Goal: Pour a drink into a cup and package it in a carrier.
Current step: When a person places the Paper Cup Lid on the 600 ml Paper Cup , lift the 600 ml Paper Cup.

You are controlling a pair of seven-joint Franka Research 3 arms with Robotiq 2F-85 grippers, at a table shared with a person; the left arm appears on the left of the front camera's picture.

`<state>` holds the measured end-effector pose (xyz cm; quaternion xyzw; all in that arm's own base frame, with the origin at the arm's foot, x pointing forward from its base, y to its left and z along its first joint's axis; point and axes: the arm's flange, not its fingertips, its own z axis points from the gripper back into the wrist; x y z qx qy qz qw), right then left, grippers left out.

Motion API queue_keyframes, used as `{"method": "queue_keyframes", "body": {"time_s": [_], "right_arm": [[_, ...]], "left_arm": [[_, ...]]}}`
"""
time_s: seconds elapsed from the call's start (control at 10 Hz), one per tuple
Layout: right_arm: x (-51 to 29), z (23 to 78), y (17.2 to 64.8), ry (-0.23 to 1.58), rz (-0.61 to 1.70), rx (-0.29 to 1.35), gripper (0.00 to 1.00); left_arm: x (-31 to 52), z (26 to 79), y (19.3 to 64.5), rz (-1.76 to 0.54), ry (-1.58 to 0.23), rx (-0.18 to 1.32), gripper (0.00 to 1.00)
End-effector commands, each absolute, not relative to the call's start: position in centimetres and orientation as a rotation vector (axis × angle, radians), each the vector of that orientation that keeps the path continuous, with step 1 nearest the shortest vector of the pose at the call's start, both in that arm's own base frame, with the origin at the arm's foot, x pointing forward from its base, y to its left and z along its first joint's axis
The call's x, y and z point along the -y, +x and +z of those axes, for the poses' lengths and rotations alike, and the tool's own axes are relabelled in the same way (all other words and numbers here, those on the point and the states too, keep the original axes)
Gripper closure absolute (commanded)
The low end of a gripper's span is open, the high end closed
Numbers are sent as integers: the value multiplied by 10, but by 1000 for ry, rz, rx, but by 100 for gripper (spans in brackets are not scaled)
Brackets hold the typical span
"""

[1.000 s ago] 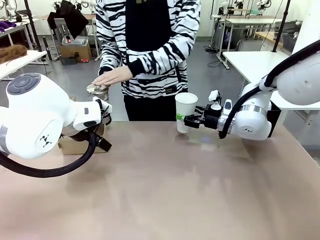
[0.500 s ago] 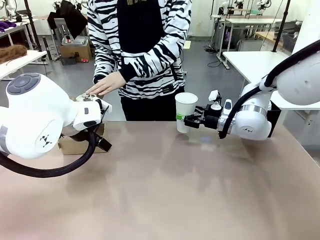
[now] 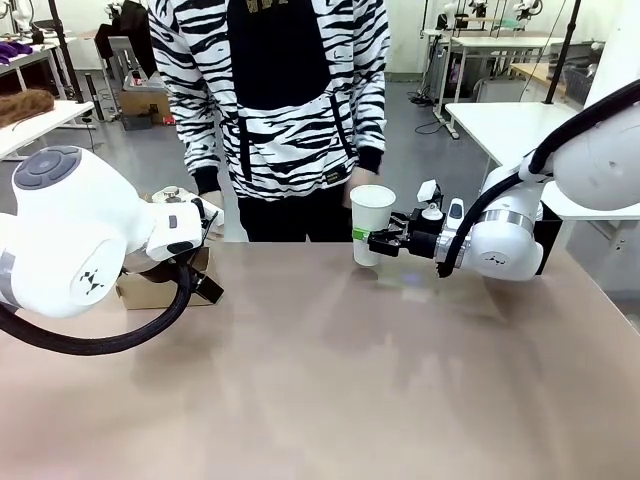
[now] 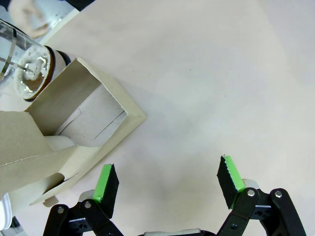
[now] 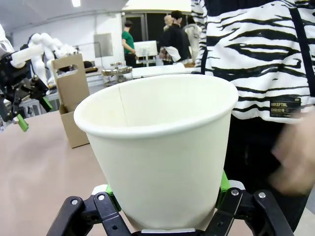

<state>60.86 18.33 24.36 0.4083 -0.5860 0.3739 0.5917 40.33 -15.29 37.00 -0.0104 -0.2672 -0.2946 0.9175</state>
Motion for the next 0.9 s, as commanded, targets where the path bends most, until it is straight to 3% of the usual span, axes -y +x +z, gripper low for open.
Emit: {"method": "queue_keyframes", "body": {"time_s": [0.0,0.8], "right_arm": [[-185,246,608,945,872,1364,20],[-185,246,608,945,872,1364,20]], "left_arm": [[152,370,403,-605,-24,551,0],[152,370,403,-605,-24,551,0]]}}
